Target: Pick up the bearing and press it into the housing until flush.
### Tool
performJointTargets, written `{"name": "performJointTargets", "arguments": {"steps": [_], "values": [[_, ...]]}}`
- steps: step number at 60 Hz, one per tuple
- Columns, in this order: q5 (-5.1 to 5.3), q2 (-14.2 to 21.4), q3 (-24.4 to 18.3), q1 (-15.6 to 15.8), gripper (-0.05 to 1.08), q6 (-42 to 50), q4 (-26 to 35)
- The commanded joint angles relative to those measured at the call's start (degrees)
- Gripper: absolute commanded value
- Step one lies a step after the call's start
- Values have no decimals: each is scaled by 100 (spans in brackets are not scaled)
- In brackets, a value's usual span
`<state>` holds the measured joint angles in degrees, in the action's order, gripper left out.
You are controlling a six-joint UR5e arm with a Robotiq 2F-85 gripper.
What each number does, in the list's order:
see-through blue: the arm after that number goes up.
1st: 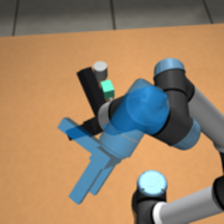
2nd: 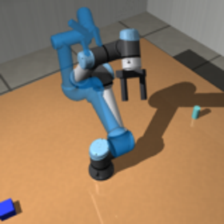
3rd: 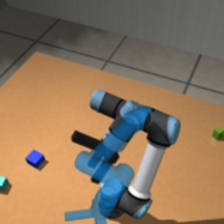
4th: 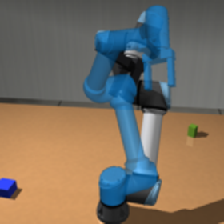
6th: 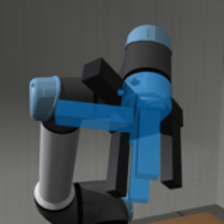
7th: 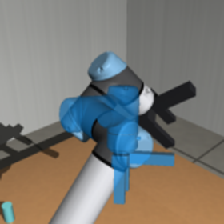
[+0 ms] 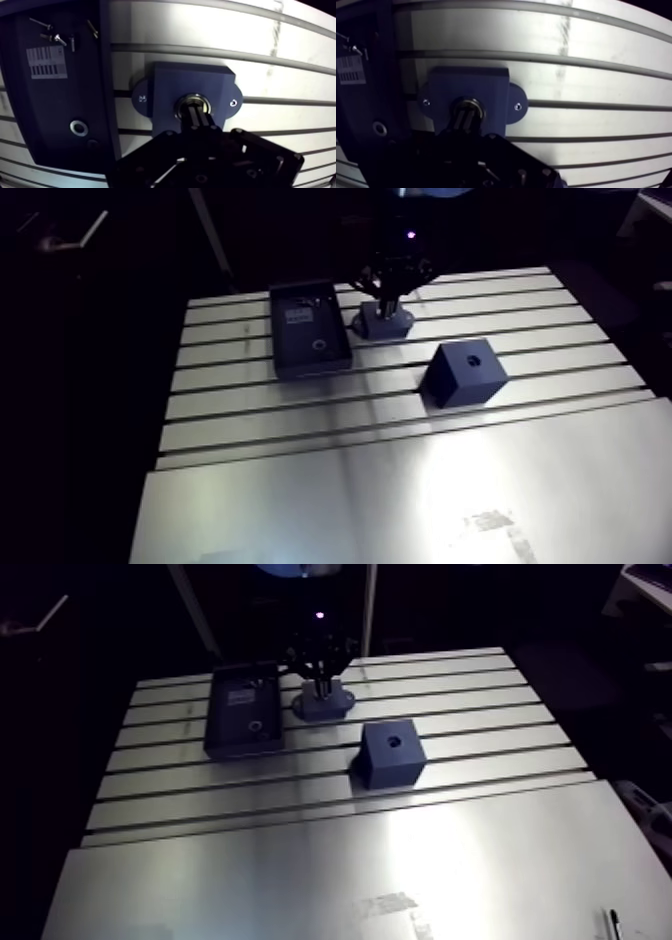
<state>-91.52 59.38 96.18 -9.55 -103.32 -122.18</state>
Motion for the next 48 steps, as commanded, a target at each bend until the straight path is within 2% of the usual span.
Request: {"name": "performJointTargets", "arguments": {"steps": [1, 48], "values": [[-10, -2, -8, 6, 108, 0, -30], [-10, -10, 26, 14, 107, 0, -30]]}}
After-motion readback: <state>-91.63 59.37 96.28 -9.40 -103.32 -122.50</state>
